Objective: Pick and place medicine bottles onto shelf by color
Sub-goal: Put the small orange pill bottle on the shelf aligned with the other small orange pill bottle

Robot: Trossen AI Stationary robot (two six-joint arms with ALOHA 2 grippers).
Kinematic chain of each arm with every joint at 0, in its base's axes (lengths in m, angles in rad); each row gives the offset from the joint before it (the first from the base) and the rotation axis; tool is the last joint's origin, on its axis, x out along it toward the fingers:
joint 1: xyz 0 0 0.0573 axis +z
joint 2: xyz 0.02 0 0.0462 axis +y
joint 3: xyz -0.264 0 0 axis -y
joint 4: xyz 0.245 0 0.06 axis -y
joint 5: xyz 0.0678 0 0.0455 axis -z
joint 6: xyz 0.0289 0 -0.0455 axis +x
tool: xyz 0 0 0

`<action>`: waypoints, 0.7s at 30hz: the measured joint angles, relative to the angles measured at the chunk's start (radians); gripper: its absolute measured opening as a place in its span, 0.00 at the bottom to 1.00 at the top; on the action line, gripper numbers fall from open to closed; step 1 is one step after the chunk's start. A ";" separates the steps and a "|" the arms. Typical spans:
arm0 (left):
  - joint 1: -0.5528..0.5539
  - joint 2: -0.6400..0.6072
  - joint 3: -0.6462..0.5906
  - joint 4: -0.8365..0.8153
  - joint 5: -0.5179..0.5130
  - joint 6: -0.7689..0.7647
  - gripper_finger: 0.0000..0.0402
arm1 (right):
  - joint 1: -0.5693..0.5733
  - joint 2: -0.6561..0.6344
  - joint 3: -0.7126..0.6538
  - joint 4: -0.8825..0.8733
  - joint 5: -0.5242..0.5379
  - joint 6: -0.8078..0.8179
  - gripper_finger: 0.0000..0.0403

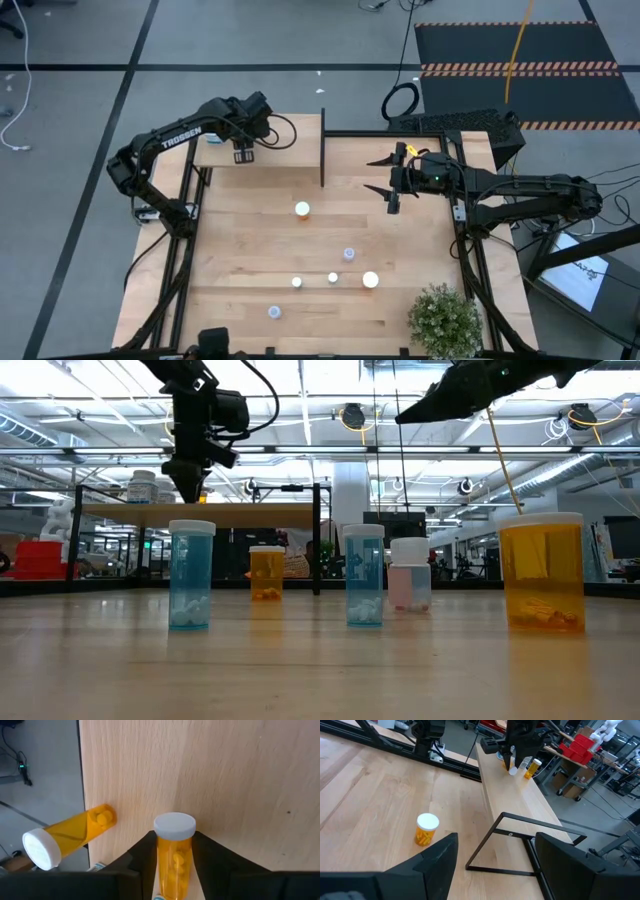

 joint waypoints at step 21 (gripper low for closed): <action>-0.064 0.000 0.041 -0.005 -0.004 -0.146 0.29 | 0.000 0.006 0.000 0.023 0.000 0.006 0.64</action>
